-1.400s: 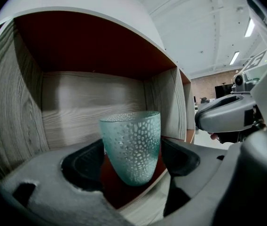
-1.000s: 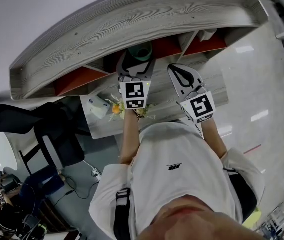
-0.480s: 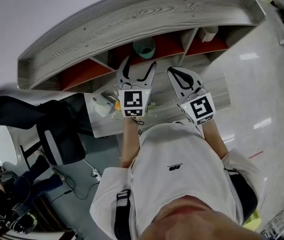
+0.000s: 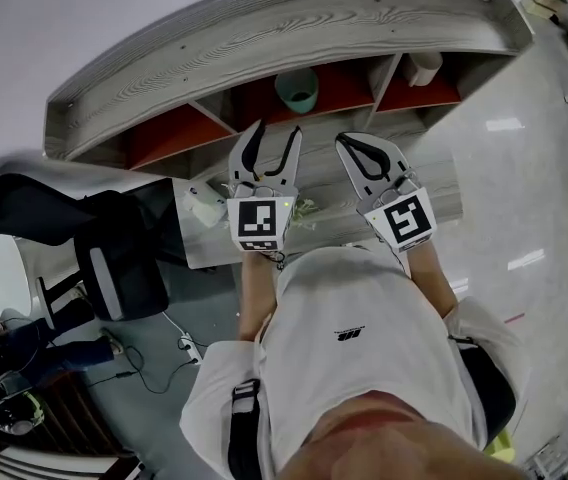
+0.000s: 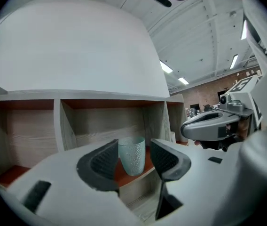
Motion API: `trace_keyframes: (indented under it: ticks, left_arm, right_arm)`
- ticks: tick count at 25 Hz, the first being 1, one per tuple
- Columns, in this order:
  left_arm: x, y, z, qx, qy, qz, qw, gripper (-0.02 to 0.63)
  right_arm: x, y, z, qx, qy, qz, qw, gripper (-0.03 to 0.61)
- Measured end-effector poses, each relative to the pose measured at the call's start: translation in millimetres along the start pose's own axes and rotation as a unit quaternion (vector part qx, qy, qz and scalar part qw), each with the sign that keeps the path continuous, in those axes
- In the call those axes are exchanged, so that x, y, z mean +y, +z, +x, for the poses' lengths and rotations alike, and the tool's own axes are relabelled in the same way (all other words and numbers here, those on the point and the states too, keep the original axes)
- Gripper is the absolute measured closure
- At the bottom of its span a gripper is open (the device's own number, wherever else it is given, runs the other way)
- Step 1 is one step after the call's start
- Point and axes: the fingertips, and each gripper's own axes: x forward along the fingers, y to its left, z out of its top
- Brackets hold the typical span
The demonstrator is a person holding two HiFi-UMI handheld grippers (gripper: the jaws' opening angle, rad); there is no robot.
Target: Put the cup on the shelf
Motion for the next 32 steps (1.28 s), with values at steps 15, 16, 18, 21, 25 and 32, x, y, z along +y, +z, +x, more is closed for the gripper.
trace_keyframes:
  ticks: [15, 16, 18, 21, 25, 32]
  left_arm:
    - [-12.4, -2.8, -38.1, -0.022, 0.007, -0.016, 0.9996, 0.58]
    - [-13.7, -1.9, -37.8, -0.023, 0.005, -0.014, 0.9996, 0.58]
    - [-16.2, -0.9, -37.1, -0.022, 0.001, -0.008, 0.9997, 0.58]
    - [-18.9, -2.2, -36.5, -0.018, 0.0, -0.004, 0.9998, 0.58]
    - [-20.3, -3.3, -38.2, -0.017, 0.001, -0.002, 0.9999, 0.58]
    - [-25.3, -0.8, -47.5, -0.019, 0.003, -0.002, 0.9998, 0.58]
  right_arm:
    - [2.8, 0.3, -8.9, -0.01, 0.006, 0.012, 1.0, 0.552]
    - [2.7, 0.1, -9.3, -0.011, 0.006, 0.014, 1.0, 0.552]
    - [2.3, -0.8, -10.0, -0.01, 0.006, 0.017, 1.0, 0.552]
    - [2.8, -0.6, -10.8, -0.013, 0.01, 0.016, 1.0, 0.552]
    - [5.1, -0.1, -11.3, -0.016, 0.014, 0.016, 1.0, 0.552]
    - [11.6, 2.7, -18.5, -0.018, 0.016, 0.015, 1.0, 0.552]
